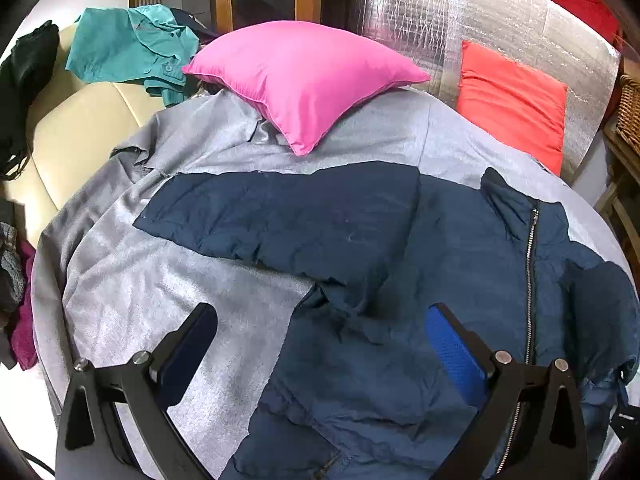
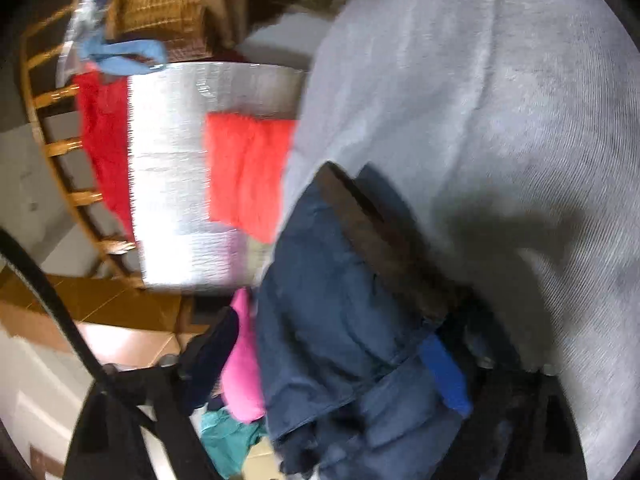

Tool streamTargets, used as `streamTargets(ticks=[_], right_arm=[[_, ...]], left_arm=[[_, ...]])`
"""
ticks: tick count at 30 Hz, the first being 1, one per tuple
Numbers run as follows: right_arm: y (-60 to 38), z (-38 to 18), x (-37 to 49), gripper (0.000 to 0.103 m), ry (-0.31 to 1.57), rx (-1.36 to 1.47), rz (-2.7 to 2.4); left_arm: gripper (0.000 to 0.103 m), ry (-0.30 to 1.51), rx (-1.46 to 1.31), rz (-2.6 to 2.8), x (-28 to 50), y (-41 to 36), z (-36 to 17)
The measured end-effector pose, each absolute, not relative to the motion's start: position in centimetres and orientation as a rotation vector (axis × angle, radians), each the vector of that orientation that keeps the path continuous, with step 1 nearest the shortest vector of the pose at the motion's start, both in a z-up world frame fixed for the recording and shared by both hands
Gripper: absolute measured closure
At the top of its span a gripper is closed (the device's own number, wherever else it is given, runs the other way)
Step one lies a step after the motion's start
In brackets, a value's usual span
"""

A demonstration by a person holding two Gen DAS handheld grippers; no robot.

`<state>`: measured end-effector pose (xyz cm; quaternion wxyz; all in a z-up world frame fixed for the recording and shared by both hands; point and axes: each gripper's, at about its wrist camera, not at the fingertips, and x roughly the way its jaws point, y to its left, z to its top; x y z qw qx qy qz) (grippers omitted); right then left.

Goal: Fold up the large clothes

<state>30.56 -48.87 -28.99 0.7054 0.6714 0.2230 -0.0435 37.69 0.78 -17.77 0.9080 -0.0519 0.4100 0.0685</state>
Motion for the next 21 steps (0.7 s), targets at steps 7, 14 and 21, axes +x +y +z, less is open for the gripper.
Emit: streamTargets(ticks=[7, 14, 21], right_arm=[[-45.4, -22.0, 33.3, 0.065, 0.515, 1.145, -0.172], [-32.9, -12.7, 36.5, 0.065, 0.501, 0.632, 0.067], [-22.6, -14.4, 38.8, 0.034, 0.679, 0.47, 0.294]], left_arm=[[0.0, 0.837, -0.121, 0.147, 37.6, 1.5, -17.4], [0.0, 0.824, -0.198, 0.2, 37.6, 4.9, -16.6], [0.0, 0.831, -0.283, 0.249, 38.0, 8.3, -16.6]])
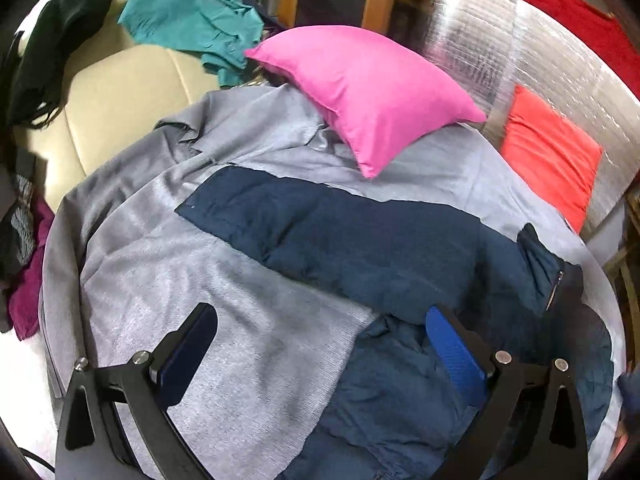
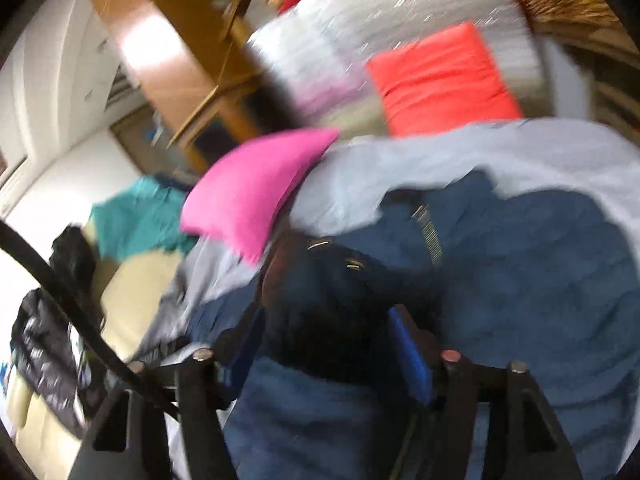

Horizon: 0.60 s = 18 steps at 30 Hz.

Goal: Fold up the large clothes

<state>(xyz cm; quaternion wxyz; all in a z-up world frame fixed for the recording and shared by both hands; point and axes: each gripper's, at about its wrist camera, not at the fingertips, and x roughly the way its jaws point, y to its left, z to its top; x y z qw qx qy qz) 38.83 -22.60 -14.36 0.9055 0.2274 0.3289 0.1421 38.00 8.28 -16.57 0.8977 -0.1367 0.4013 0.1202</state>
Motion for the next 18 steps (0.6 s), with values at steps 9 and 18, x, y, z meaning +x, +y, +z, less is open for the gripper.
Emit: streamTargets(ticks=[9, 18], right_arm=[[-32.6, -18.8, 34.9, 0.035, 0.674, 0.602, 0.002], [-38.2, -26.1, 36.8, 0.057, 0.89, 0.63, -0.154]], left_arm=[[0.0, 0.886, -0.29, 0.276, 38.9, 9.7, -17.5], [0.0, 0.957, -0.455, 0.308, 40.5, 15.0, -19.9]])
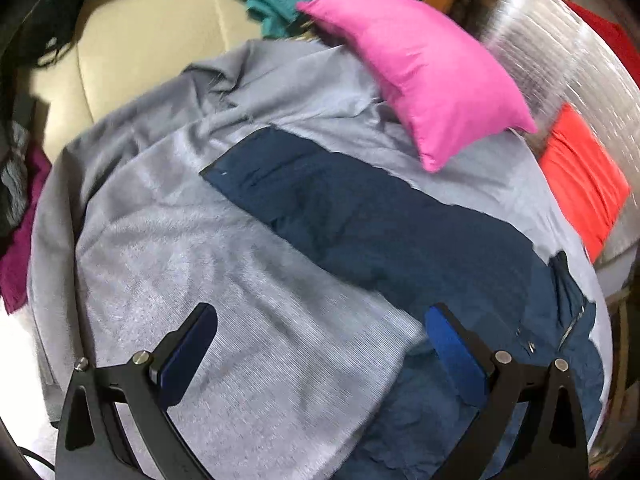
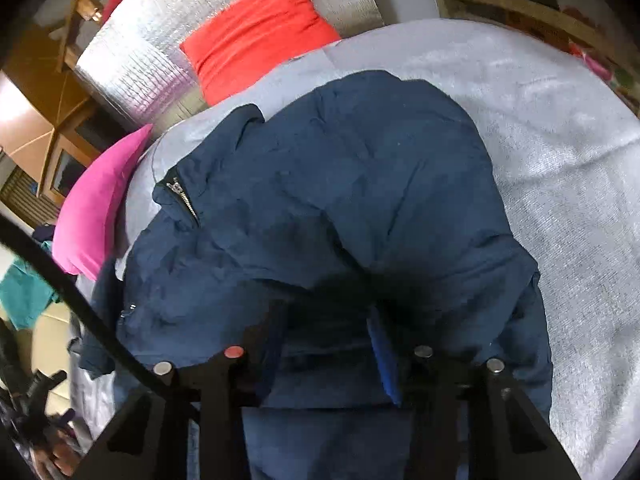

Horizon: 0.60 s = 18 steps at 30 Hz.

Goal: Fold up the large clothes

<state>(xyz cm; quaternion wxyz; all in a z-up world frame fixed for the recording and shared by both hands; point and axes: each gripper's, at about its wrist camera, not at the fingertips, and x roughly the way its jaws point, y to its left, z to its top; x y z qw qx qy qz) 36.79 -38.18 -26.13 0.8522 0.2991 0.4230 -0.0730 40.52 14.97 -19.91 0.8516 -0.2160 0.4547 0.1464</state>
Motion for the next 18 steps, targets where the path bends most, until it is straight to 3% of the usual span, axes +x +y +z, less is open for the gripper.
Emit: streamTargets(ticks=[6, 9, 11, 18], right_arm=[[-35.9, -23.1, 36.1, 0.057, 0.795, 0.578, -0.053], [-33.8, -22.5, 35.5, 0.048, 0.757, 0.574, 0.03], [-32.6, -23.1, 35.5, 0.046, 0.763, 0.587, 0.076], [-31.1, -26.4, 35.5, 0.046, 0.774, 0.625, 0.135]], left_arm=[[0.0, 0.961, -0.707, 0.183, 42.0, 18.4, -22.3], [0.001, 0.932, -0.815, 0.127, 42.6, 19.1, -23.3], [0.005, 0.9, -0.868, 0.114, 43.2, 19.7, -24.1], [0.035, 0.916, -0.995, 0.09, 45.9, 21.2, -27.6]])
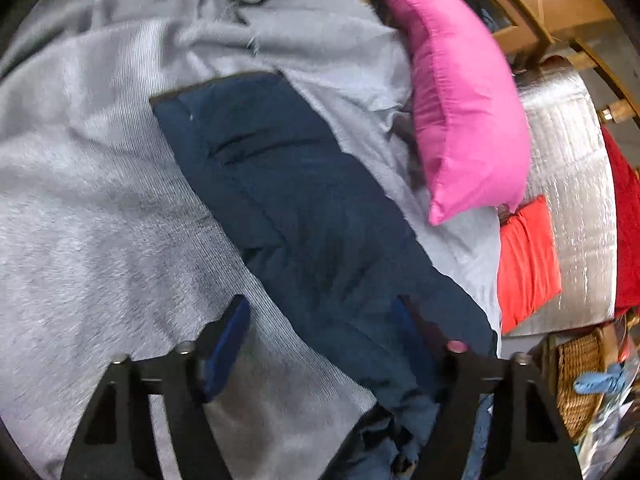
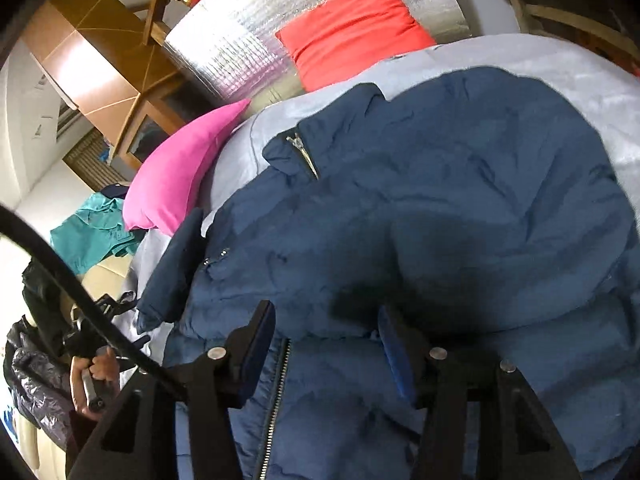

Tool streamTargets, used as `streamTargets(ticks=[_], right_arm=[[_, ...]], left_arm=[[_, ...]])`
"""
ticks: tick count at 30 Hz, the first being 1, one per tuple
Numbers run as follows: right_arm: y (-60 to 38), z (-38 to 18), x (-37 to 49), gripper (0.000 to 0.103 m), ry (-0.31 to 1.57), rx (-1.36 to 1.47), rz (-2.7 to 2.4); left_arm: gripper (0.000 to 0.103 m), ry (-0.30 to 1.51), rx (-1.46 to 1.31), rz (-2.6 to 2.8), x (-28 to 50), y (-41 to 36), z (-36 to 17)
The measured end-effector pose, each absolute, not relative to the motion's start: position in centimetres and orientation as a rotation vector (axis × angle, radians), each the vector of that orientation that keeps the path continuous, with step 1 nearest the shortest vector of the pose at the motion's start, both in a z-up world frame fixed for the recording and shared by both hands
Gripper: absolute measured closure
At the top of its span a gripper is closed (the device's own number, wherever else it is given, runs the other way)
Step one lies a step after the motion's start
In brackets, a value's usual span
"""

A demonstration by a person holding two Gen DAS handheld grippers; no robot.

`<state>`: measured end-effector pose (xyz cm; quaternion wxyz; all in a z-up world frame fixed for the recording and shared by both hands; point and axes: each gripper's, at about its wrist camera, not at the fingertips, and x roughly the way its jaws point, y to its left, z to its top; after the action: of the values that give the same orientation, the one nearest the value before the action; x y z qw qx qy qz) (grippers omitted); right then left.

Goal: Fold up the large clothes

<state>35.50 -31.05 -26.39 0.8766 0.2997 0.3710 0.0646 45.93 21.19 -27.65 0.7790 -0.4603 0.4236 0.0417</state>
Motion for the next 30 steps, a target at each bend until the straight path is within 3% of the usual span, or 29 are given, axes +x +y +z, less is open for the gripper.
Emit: streamTargets(ticks=[4, 10, 21, 30], right_arm=[[-32.2, -27.5, 35.2, 0.045, 0.747, 0.716, 0.16], [-32.5, -28.2, 34.9, 0.045, 0.708, 0.733, 0.186], [-33.5, -28.8, 34.0, 0.045, 0.646, 0.817, 0.214], [-33.9, -29.2, 33.7, 0.045, 0.616, 0.86, 0.227]], left_arm=[[0.061, 0.902, -1.02, 0.093, 46.8, 21.4, -28.1], [0.086, 0.867, -0.956, 0.139, 46.8, 20.6, -26.3], [0.087, 0.676, -0.574, -0.022, 44.1, 9.8, -15.8], [0.086, 0.844, -0.321, -0.311, 43.6, -2.9, -18.9]])
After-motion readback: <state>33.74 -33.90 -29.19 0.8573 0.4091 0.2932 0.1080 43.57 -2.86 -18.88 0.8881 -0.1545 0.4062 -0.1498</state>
